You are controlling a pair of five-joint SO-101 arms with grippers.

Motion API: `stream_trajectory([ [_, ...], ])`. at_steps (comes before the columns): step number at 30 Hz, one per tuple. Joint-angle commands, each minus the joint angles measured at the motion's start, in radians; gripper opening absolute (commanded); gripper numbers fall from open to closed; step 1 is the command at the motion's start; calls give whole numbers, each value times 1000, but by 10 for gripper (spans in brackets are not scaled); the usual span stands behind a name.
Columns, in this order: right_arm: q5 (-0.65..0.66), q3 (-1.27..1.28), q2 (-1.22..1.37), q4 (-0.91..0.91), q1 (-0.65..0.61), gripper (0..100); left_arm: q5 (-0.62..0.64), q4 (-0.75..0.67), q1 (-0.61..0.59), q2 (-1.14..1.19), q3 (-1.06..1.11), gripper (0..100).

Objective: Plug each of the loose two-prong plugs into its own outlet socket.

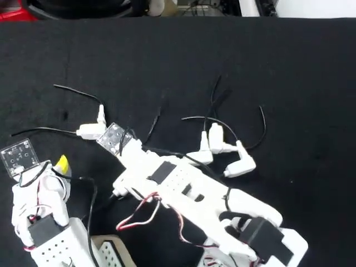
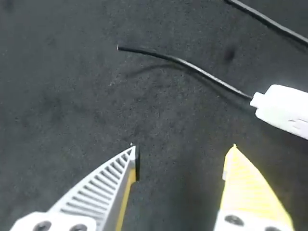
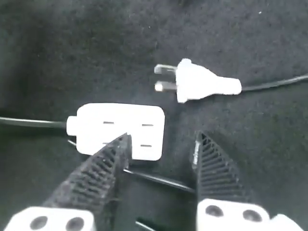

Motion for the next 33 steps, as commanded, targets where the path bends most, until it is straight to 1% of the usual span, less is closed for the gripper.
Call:
stream_trajectory([
  [1, 3, -88, -13, 103, -5, 198, -9, -40, -13, -5, 5, 288],
  [3, 2, -166, -36, 229, 31, 198, -9, -48, -13, -5, 12, 288],
  [5, -41, -278, -70, 350, 92, 198, -9, -48, -13, -5, 12, 288],
  [6, -94, -334, -81, 390, 129, 198, -9, -46, -13, -5, 12, 288],
  [8, -241, -410, -91, 405, 190, 198, -9, -43, -13, -5, 12, 288],
  [10, -407, -429, -91, 359, 209, 198, -9, -40, -13, -5, 12, 288],
  [11, -468, -427, -85, 327, 207, 198, -9, -40, -13, -5, 12, 288],
  [14, -589, -427, -38, 249, 164, 198, -11, -38, -18, -5, 13, 288],
  [17, -713, -427, 62, 164, 121, 198, -14, -38, -19, -5, 18, 288],
  [22, -951, -435, 282, 40, 121, 201, -57, -37, -19, -5, 21, 288],
  [25, -994, -444, 364, -18, 130, 198, -57, -37, -19, -5, 22, 288],
  [29, -1040, -478, 406, -20, 130, 198, -58, -38, -13, -5, 31, 288],
  [33, -1051, -483, 418, -25, 135, 197, -58, -38, -13, -5, 31, 288],
])
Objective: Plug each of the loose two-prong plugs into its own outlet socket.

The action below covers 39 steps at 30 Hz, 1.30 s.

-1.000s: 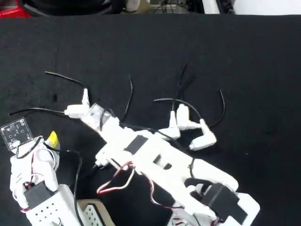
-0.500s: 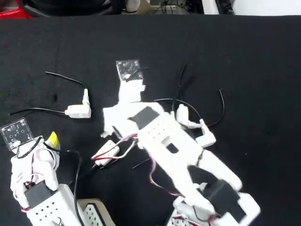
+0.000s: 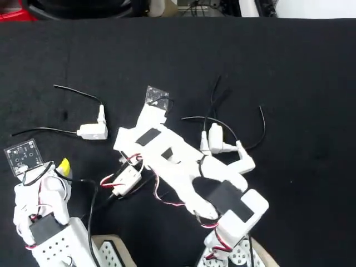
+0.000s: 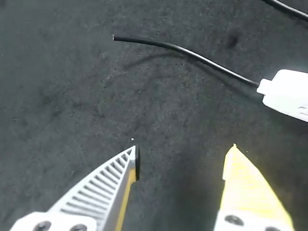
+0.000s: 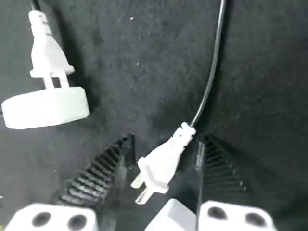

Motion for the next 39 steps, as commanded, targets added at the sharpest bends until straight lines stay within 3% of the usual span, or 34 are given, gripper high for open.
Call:
stream_trajectory([
  [1, -15, -54, -2, -11, 8, 192, -5, -14, -4, -5, -8, 288],
  [7, -5, -50, -1, -9, 8, 21, -5, -14, -4, -5, -8, 288],
  [13, 49, -62, -10, 68, 9, 13, -5, -17, -4, -5, -7, 288],
  [18, 143, -163, -8, 247, 48, 12, -6, -17, -2, -5, -7, 288],
  [24, 414, -392, 1, 500, 203, 12, -6, -15, -2, -5, -5, 288],
  [29, 888, -481, 12, 713, 227, 11, -6, -15, -2, -5, -5, 288],
  [39, 980, -498, 255, 672, 181, 14, -6, -15, -2, -5, -5, 288],
])
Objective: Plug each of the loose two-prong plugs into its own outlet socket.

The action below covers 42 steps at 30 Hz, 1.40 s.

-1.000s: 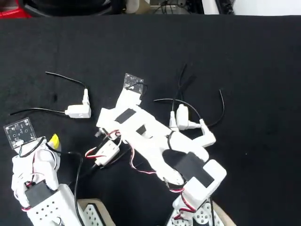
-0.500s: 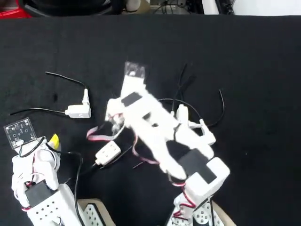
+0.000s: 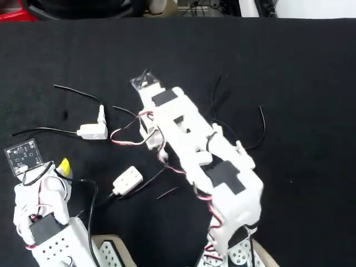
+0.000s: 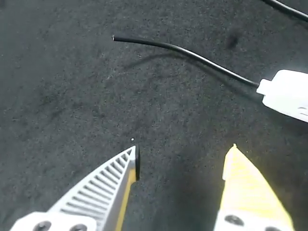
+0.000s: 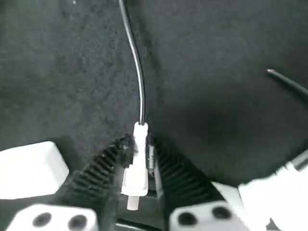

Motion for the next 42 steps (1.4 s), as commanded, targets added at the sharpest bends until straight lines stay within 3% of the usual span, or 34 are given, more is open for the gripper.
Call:
stream_trajectory([
  [1, 28, -93, 64, 40, -28, 15, -11, -15, -2, -5, -5, 288],
  [12, 18, -624, 409, 485, -31, 102, -38, -14, -2, -5, -4, 288],
  [19, 18, -650, 473, 485, -31, 102, -38, -14, -1, -5, -2, 288],
  [36, 20, -429, 321, 482, -26, 101, -41, -20, 44, -5, 16, 288],
  [42, 18, -467, 321, 479, -23, 39, -41, -20, 44, -5, 18, 288],
])
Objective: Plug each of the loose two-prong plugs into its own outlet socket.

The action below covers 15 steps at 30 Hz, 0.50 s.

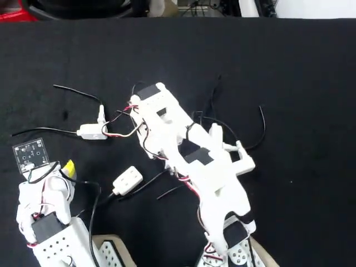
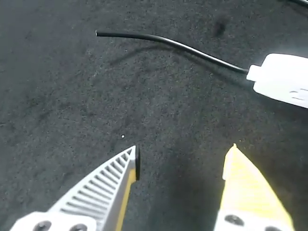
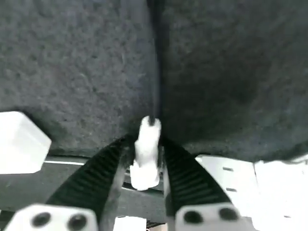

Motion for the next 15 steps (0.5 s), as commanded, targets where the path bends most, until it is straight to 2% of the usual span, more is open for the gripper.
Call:
stream_trajectory([
  [1, -6, -47, -47, 28, 0, 38, -5, -20, 7, -5, -7, 288],
  [10, -6, -74, -81, 32, -37, 11, -5, -21, 8, -5, -5, 288],
  [15, -5, -5, -275, 32, -72, 11, -5, -21, 8, -5, -5, 288],
])
